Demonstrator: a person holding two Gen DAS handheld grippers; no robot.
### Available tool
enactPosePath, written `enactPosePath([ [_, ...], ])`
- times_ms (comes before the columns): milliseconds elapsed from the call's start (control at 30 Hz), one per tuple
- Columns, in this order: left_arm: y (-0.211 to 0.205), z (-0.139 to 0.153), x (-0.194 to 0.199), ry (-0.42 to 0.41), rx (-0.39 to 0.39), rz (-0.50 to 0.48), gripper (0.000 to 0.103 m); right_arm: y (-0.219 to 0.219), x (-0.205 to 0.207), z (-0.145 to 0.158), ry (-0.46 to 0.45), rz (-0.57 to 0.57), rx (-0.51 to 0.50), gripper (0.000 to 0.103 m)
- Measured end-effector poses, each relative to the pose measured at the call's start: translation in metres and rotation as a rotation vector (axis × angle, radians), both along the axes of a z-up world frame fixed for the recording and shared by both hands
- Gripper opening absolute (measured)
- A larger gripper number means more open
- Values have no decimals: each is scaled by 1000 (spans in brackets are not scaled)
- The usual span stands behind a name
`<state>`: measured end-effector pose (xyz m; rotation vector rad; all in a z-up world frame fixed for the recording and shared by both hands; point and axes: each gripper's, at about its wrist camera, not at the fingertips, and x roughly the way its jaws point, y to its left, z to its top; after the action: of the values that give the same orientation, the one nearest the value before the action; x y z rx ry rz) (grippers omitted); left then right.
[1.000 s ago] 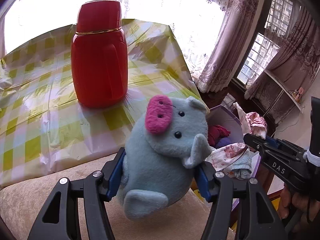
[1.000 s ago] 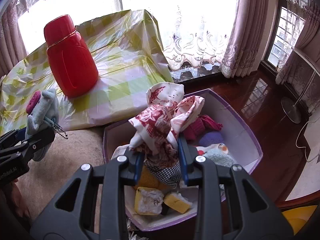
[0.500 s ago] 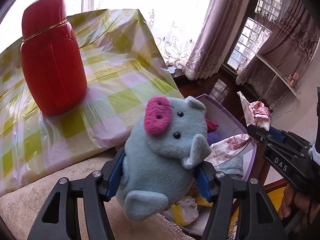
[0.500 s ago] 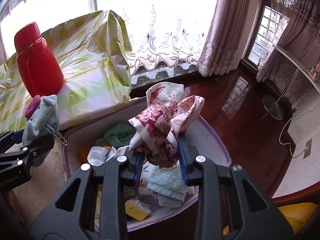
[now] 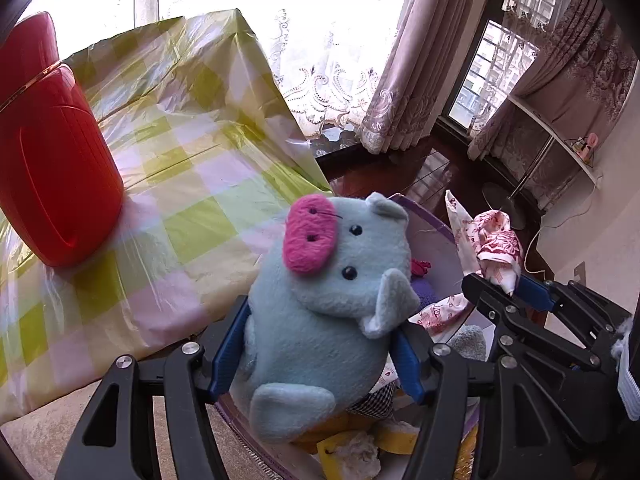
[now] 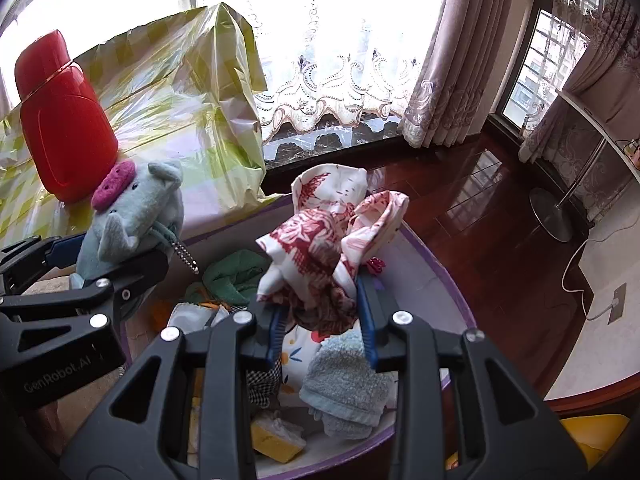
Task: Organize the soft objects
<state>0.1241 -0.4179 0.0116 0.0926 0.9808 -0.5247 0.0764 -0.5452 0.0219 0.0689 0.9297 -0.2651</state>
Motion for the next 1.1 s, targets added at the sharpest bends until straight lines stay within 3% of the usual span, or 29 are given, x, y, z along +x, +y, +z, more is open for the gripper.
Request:
enactPosePath([
  [333, -5, -4, 3, 6, 3, -2, 73, -7, 4, -3, -3, -9, 8, 38],
  [400, -5, -3, 1, -1, 9, -2, 79, -7, 5, -4, -1, -11, 13, 53],
  [600, 6, -5, -10, 67, 20, 4, 84, -8, -9, 0, 6, -26, 23, 74],
  [833, 41, -10, -63, 125, 77, 4, 84, 12, -51, 4, 34, -3, 32, 74],
  [900, 55, -12, -74, 147, 56, 21, 85, 18, -63, 3, 50, 6, 34, 74],
  [967, 65, -9, -85, 120, 28, 20, 85, 23, -72, 2, 60, 12, 34, 74],
  [1100, 64, -10, -89, 103, 44, 20, 85, 28, -79, 4, 63, 1, 24, 74],
])
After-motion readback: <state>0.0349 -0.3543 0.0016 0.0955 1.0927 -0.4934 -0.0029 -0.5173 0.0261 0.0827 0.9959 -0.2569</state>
